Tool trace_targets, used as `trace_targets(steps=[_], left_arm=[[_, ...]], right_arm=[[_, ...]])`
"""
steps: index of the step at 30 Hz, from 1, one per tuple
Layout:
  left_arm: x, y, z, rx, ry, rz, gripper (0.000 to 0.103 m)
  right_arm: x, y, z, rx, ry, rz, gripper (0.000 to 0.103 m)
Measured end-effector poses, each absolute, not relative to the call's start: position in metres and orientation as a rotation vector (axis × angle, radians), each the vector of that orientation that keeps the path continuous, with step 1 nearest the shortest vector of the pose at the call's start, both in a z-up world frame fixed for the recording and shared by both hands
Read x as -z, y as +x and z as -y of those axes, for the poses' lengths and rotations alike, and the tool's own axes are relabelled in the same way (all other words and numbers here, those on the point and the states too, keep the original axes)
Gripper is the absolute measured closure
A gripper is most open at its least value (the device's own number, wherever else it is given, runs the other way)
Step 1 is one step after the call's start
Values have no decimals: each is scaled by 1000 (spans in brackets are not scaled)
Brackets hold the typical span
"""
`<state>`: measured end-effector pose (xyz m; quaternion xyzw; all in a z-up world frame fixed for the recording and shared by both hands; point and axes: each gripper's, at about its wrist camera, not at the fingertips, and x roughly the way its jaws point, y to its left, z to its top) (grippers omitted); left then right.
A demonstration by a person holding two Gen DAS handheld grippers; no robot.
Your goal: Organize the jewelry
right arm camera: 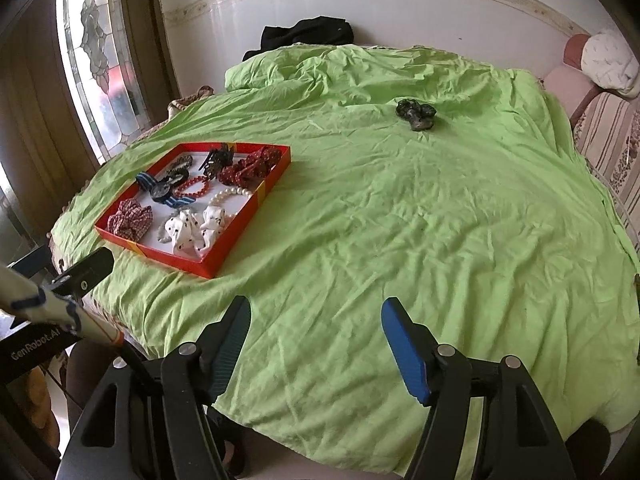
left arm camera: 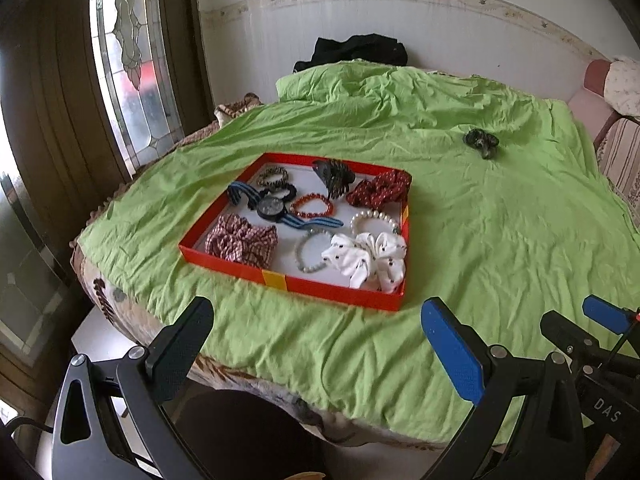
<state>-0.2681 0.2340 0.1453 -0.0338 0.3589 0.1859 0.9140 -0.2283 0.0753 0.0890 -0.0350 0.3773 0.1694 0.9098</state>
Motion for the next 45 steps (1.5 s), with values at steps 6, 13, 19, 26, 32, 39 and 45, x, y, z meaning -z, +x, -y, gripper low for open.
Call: trace_targets(steps=[6,13,19,26,32,39,45], left_arm=[[-136,-267,-242,-385,-90,-767,0],[-129,-264,-248,-384,-106,-794,0],[-124,-262,-249,-379,-117,-812,0],[-120,-260,-248,-372,-113,-829,0],[-118,-260,-246,-362,-114,-838,0],[-117,-260,-244,-353,-114,-844,0],[-117,-260,-243,-351,-116,-848,0]], right_arm=[[-86,-228,-82,-338,-90,-789,30],[-82,-227,-88,-334,-108,-800,30],[-79,-226,-92,-332,-118,-806,29],[-78,-225,-92,-329,-118,-809,29],[-76,-222,-90,-324,-111,-814,28],[-76,-222,-88,-323,-107,-817,28],[-76,-222,-89,-322,-108,-816,28]])
